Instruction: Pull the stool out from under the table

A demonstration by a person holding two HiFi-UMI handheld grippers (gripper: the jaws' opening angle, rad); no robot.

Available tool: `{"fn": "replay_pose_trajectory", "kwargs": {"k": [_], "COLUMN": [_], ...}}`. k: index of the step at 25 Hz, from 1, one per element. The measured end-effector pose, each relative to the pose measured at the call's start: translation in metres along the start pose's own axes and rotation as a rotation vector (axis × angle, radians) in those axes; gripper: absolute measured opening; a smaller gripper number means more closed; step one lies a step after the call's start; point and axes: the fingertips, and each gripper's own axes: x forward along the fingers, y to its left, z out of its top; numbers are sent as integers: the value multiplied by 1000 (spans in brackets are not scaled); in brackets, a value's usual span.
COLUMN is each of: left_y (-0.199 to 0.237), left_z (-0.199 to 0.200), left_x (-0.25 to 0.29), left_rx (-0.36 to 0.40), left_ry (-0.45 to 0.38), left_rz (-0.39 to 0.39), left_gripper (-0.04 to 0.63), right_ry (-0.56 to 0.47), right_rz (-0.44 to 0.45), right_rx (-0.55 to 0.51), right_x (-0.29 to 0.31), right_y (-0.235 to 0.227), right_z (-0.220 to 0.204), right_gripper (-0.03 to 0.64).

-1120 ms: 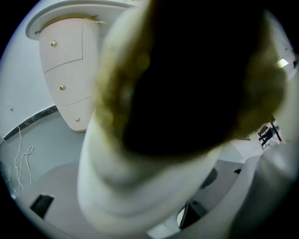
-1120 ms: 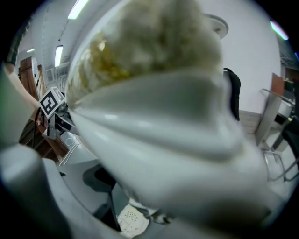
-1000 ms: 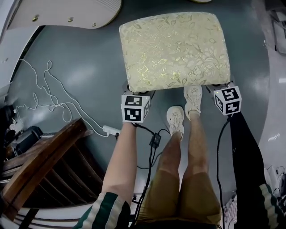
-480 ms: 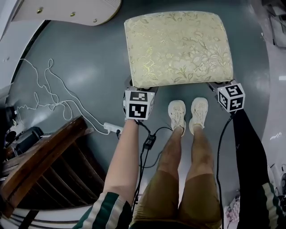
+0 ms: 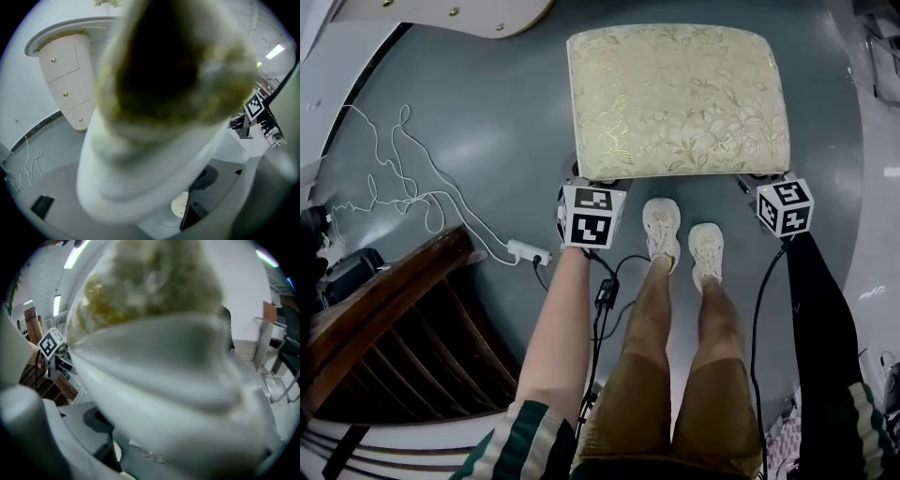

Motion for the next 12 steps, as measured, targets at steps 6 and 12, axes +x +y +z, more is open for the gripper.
{"fn": "replay_pose_trajectory", "kwargs": {"k": [6, 12], "left_y": [7, 8], "left_z": [9, 12], "left_x": [13, 19], "left_rx": [36, 56], "left_ry": [-73, -108], "left_rz": [-34, -47], "left_gripper": [388, 388], "right_ry": [-52, -77], "right_rz": [-74, -107], "right_rx": [-24, -27], "right_x": [-1, -2], "right_y": [-2, -3], "right_z": [7, 7], "right_gripper": [407, 407]}}
